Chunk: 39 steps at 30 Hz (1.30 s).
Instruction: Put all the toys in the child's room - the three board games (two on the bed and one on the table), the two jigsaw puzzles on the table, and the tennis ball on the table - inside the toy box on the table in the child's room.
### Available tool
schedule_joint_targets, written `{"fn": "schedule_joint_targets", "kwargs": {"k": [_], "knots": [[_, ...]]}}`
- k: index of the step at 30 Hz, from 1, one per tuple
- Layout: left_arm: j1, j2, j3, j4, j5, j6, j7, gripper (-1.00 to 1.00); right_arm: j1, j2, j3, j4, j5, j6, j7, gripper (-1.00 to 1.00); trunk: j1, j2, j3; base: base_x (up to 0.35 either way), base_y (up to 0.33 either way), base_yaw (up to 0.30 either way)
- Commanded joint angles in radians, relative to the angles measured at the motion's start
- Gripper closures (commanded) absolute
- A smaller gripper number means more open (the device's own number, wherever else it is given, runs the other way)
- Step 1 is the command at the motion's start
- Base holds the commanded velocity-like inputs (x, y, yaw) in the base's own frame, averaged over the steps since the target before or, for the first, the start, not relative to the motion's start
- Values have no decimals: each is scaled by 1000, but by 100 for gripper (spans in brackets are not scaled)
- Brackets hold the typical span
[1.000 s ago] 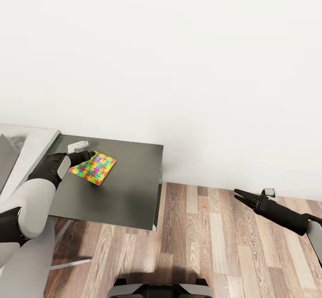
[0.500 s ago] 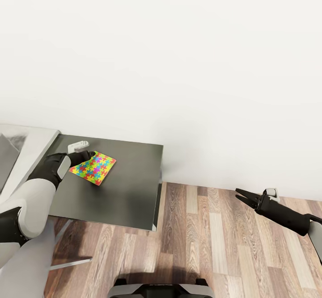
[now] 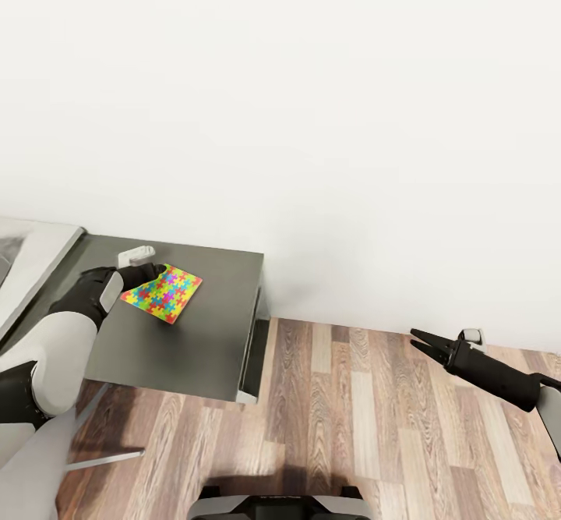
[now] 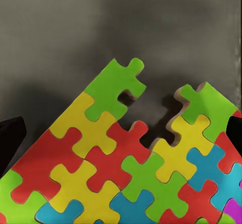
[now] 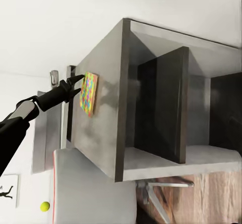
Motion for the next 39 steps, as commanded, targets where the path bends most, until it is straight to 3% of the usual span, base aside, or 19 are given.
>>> {"fn": "schedule_joint_targets", "kwargs": {"k": [1, 13, 39], "knots": [[0, -1, 6, 0, -4, 7, -8, -100, -1, 0, -1, 0, 1, 4, 3, -100, 1, -1, -2, -5, -217, 0], [1, -1, 5, 0, -4, 7, -8, -100, -1, 0, -1, 0, 1, 4, 3, -100, 1, -1, -2, -29, -232, 0], [1, -3, 5, 0, -4, 7, -9, -100, -1, 0, -1, 1, 2, 3, 3, -100, 1, -1, -2, -12, -61, 0]]}}
